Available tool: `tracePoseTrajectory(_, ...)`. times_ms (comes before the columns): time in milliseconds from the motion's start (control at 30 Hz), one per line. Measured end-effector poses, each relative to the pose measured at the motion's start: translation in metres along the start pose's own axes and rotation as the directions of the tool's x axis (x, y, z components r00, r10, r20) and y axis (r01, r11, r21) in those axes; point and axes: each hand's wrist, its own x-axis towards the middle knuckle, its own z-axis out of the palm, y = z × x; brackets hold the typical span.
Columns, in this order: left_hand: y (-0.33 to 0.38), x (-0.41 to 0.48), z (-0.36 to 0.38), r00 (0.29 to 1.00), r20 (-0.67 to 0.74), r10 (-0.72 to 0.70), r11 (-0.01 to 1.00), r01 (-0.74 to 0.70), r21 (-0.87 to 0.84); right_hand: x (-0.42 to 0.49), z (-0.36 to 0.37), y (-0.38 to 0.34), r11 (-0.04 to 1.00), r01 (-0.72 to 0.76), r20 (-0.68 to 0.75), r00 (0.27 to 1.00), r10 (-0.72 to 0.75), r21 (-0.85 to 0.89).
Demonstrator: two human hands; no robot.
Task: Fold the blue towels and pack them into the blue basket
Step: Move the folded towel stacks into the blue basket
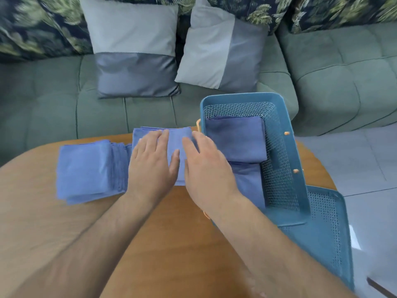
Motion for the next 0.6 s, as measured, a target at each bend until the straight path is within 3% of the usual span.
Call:
tracePoseTrajectory(133, -0.042, -0.016, 0.006, 0.989, 0.107, -0.098, 0.994, 0.103, -0.045, 0.013, 0.038, -0.036, 0.990, 0.119, 0.195, 0.976, -0.101, -0.081)
tracePoseTrajectory(200, -0.057, -0.022, 0.010, 0.955, 0.206, -0.214, 0.972, 0.230, -0.056, 0.018, 0.052, -0.044, 0.992, 0.066, 0.267, 0.963, -0.035, -0.110)
tracePoseTrajectory(300, -0.070, -0.026, 0.017, 0.877, 0.352, -0.327, 0.922, 0.378, -0.088, 0.025, 0.075, -0.045, 0.963, -0.092, 0.391, 0.901, 0.189, -0.253)
tracePoseTrajectory(433, -0.082, -0.027, 0.026, 0.804, 0.471, -0.363, 0.843, 0.499, -0.201, 0.031, 0.098, -0.044, 0.917, -0.283, 0.376, 0.846, 0.377, -0.282)
tracePoseTrajectory(600, -0.085, -0.025, 0.027, 0.823, 0.433, -0.367, 0.824, 0.504, -0.259, 0.036, 0.100, -0.042, 0.879, -0.439, 0.313, 0.822, 0.476, -0.184)
